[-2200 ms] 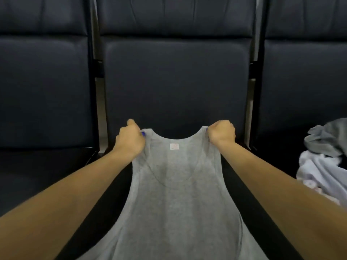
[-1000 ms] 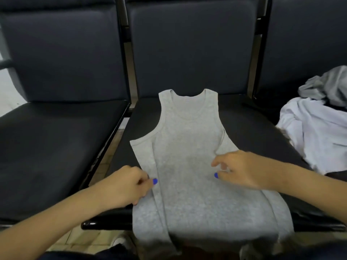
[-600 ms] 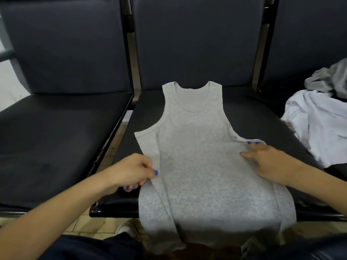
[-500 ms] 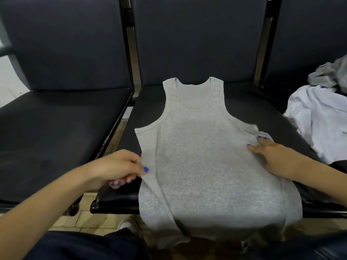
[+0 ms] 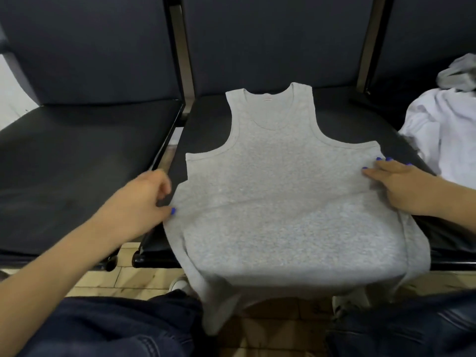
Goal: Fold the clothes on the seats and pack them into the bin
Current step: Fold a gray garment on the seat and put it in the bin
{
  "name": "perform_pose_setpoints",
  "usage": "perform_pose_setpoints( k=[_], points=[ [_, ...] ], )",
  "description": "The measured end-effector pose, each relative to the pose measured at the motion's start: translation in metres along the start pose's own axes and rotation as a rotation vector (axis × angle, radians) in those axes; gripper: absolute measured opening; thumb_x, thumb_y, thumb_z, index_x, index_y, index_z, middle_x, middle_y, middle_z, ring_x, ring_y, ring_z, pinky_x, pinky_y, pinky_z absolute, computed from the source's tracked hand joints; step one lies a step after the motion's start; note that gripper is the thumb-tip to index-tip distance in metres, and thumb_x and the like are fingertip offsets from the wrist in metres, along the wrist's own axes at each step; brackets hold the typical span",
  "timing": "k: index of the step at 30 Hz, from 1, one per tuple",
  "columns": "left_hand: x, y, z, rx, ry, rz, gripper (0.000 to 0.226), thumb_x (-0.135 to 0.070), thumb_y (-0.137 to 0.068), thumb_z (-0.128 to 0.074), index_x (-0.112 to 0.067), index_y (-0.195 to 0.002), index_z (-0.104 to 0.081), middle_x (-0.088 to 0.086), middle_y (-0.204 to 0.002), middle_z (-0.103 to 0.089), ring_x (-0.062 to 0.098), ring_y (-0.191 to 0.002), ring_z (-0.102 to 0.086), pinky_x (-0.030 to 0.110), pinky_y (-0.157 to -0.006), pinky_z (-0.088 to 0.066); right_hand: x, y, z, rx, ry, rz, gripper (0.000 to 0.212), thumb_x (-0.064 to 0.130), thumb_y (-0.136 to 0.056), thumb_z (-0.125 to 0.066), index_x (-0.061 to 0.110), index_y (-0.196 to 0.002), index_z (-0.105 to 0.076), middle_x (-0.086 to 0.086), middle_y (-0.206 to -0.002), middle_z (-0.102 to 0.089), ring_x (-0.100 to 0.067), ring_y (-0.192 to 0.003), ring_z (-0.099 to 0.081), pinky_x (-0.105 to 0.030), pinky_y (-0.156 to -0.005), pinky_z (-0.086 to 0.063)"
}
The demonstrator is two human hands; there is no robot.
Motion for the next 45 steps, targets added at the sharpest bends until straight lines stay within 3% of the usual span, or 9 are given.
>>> perform_pose_setpoints(
  k=[6, 10, 15, 19, 25, 28, 35, 38, 45],
  points=[
    [-0.052, 0.035, -0.055, 0.087, -0.110, -0.749, 0.070, -0.064, -0.080, -0.048, -0.029, -0.140, -0.038, 0.002, -0.140, -0.047, 0.018, -0.136, -0.030, 0.044, -0.116, -0.017, -0.005, 0.011, 0.000, -0.065, -0.025, -0.001, 0.053, 0.036, -0.102, -0.026, 0.033, -0.152, -0.008, 0.006, -0.161, -0.002, -0.015, -0.147, -0.007, -0.040, -0.118, -0.009],
    [-0.043, 0.032, -0.067, 0.095, -0.384, -0.822, 0.107, -0.054, -0.067, -0.074, -0.024, -0.152, -0.016, 0.008, -0.154, -0.029, 0.025, -0.140, -0.028, 0.047, -0.115, -0.023, -0.004, 0.018, 0.000, -0.152, -0.059, 0.098, 0.056, 0.046, -0.098, -0.031, 0.033, -0.151, -0.015, 0.001, -0.160, -0.013, -0.015, -0.147, -0.006, -0.042, -0.119, -0.004],
    [-0.032, 0.021, -0.067, 0.216, -0.308, -0.805, 0.123, -0.051, -0.066, -0.077, -0.039, -0.149, 0.012, -0.004, -0.159, -0.001, 0.013, -0.145, -0.001, 0.045, -0.114, -0.011, 0.007, 0.048, 0.012, 0.139, -0.400, 0.374, 0.091, 0.095, -0.058, -0.030, 0.060, -0.136, -0.001, 0.020, -0.155, -0.002, 0.004, -0.140, 0.011, -0.038, -0.120, 0.005],
    [-0.024, 0.011, -0.062, 0.375, -0.310, -0.730, 0.113, -0.069, -0.068, -0.062, -0.056, -0.136, 0.028, -0.027, -0.150, 0.030, -0.003, -0.140, 0.024, 0.030, -0.113, 0.018, -0.004, 0.058, -0.002, 0.288, -0.082, 0.381, 0.120, 0.100, -0.024, -0.036, 0.064, -0.119, 0.029, 0.018, -0.154, 0.018, 0.006, -0.131, 0.025, -0.033, -0.113, 0.015],
    [-0.019, 0.004, -0.050, 0.334, -0.062, -0.555, 0.072, -0.089, -0.074, -0.005, -0.060, -0.140, -0.004, -0.023, -0.154, -0.012, -0.005, -0.144, -0.003, 0.026, -0.119, 0.005, -0.021, 0.079, -0.006, 0.321, 0.064, 0.204, 0.100, 0.046, -0.070, -0.049, 0.046, -0.122, 0.037, 0.003, -0.155, 0.028, -0.016, -0.142, 0.026, -0.032, -0.114, 0.012],
    [-0.014, 0.000, -0.049, 0.251, -0.171, -0.421, 0.096, -0.087, -0.065, 0.018, -0.043, -0.144, -0.016, -0.017, -0.155, -0.013, -0.002, -0.142, 0.000, 0.026, -0.117, 0.009, -0.029, 0.082, -0.008, 0.306, 0.071, 0.101, 0.098, 0.017, -0.086, -0.050, 0.044, -0.139, 0.028, -0.001, -0.155, 0.029, -0.019, -0.143, 0.027, -0.035, -0.116, 0.010],
    [0.002, -0.023, -0.052, 0.212, -0.153, -0.061, 0.082, -0.071, -0.088, -0.009, -0.020, -0.152, -0.017, -0.001, -0.160, -0.008, 0.019, -0.148, -0.004, 0.040, -0.120, -0.003, -0.015, 0.084, 0.007, -0.044, -0.233, 0.124, 0.037, 0.023, -0.099, -0.041, 0.013, -0.133, -0.053, -0.006, -0.128, -0.054, -0.020, -0.122, -0.044, -0.026, -0.102, -0.029],
    [-0.001, -0.038, -0.049, 0.065, -0.033, 0.010, 0.059, -0.043, -0.099, -0.026, -0.011, -0.148, -0.029, 0.013, -0.155, -0.027, 0.030, -0.143, -0.021, 0.045, -0.117, -0.017, -0.010, 0.083, 0.002, -0.160, -0.178, 0.050, 0.040, 0.043, -0.094, -0.049, 0.019, -0.125, -0.049, 0.004, -0.099, -0.049, -0.019, -0.102, -0.050, -0.035, -0.086, -0.043],
    [-0.012, -0.065, -0.035, 0.016, -0.151, 0.201, 0.024, -0.034, -0.095, -0.049, -0.010, -0.095, -0.049, 0.014, -0.104, -0.052, 0.041, -0.105, -0.048, 0.054, -0.094, -0.041, -0.011, 0.075, 0.001, -0.169, -0.594, -0.087, 0.037, 0.012, -0.086, -0.064, 0.014, -0.119, -0.047, -0.012, -0.082, -0.062, -0.025, -0.070, -0.058, -0.038, -0.066, -0.048]
  ],
)
Point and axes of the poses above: each hand's wrist, its own y-axis away from the middle knuckle, its own z-axis out of the back of the hand, x = y × z, the point moved 1 cm from there along -y, towards the middle knuckle
